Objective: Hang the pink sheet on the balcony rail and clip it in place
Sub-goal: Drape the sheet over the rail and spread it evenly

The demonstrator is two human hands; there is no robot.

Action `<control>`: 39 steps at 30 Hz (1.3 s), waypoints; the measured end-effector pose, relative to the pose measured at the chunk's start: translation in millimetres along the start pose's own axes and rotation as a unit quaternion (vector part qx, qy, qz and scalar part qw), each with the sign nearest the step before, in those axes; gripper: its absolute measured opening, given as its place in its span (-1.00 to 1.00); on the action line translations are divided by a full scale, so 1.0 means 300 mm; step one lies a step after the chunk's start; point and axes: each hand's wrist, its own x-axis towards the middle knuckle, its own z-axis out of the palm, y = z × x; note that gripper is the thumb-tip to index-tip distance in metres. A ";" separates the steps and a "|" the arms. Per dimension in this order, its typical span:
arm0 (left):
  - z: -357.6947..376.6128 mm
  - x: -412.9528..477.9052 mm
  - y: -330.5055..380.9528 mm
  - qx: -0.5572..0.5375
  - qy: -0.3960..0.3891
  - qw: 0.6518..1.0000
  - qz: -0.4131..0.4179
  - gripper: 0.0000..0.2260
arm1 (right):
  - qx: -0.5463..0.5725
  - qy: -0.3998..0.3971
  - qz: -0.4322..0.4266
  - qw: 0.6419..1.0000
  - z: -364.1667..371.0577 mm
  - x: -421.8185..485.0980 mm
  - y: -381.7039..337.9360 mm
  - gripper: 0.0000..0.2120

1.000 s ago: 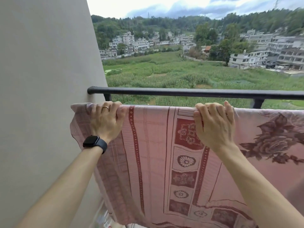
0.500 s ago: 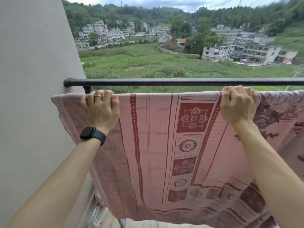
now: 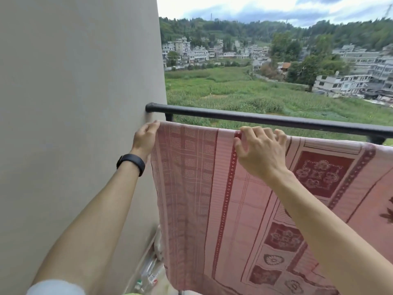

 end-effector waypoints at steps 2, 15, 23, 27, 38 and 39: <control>0.002 0.019 0.006 -0.082 0.016 0.996 -0.008 -0.90 | -0.022 0.008 -0.005 1.000 0.009 0.017 0.026 -0.64; 0.138 0.136 0.027 -0.026 0.124 0.990 0.059 -0.83 | -0.060 0.057 0.006 0.997 -0.059 0.050 0.207 -0.61; 0.202 0.124 0.088 0.218 0.172 0.960 0.043 -0.67 | -0.080 0.046 0.080 0.992 -0.068 -0.022 0.435 -0.53; 0.309 0.047 0.123 0.346 0.234 0.893 0.167 -0.73 | -0.015 0.055 0.038 0.998 -0.125 -0.024 0.468 -0.59; 1.122 -0.546 0.207 0.365 -0.061 0.786 0.495 -0.73 | -0.068 0.123 0.217 0.966 -0.301 -0.307 1.029 -0.58; 1.162 -0.566 0.217 0.371 -0.053 0.791 0.483 -0.72 | -0.076 0.112 0.233 0.963 -0.312 -0.327 1.093 -0.56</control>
